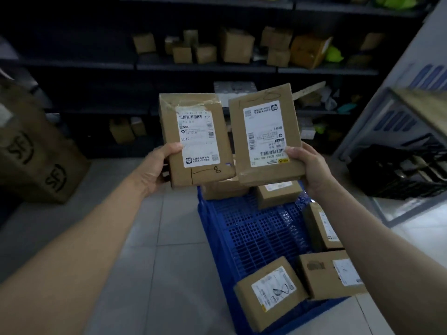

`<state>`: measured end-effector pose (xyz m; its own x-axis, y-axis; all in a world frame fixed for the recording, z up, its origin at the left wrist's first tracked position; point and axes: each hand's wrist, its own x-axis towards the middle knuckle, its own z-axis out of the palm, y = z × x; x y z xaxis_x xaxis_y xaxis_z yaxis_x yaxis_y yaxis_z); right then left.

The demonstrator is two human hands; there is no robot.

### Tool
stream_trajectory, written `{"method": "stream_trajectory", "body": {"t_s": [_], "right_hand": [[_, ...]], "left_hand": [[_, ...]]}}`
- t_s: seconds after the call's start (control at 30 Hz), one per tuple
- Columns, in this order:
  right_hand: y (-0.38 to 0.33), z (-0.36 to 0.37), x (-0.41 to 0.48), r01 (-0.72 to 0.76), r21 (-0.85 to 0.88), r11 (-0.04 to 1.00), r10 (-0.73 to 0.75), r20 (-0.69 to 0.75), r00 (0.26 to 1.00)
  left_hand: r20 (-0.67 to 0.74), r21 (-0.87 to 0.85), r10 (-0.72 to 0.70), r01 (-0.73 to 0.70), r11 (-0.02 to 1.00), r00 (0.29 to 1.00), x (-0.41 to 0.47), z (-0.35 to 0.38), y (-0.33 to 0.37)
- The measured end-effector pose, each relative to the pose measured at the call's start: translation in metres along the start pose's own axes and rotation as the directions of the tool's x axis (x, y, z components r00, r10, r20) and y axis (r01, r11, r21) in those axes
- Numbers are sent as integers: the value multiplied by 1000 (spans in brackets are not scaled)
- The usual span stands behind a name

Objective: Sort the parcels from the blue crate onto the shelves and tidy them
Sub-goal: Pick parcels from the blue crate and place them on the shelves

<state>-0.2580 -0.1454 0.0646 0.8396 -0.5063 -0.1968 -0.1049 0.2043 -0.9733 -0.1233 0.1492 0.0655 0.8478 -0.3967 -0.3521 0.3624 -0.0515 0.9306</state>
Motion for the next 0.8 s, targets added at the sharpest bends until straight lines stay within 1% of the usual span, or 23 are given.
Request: {"method": "stream_trajectory", "body": {"t_s": [0.2,0.3,0.43,0.53,0.67,0.8], "right_hand": [[5,135,-22,28,-36,999,-25,78,997],[10,197,-30,41,-50,998,-33,154,987],[12,268,-39,47,-73,996,-28,240,970],[12,315,-40,64,-108,992,-30,293,956],[15,386,-39,95,-150,984,-24,414,910],[24,456,-37,95,-145,985,4,567,824]], "left_hand": [[-86,-41,54,-57,997,995,-39,-135,16],[-170,-65,49,-60,996,984,-60,-197,20],[-249,-113,48,-78,991,967,-86,-267,22],[-297,-151,82,-132,980,951,-105,-309,21],[-399,-184,99,-186,965,912,-135,-360,19],[-509,-198,89,-217,956,856,-170,-405,14]]}}
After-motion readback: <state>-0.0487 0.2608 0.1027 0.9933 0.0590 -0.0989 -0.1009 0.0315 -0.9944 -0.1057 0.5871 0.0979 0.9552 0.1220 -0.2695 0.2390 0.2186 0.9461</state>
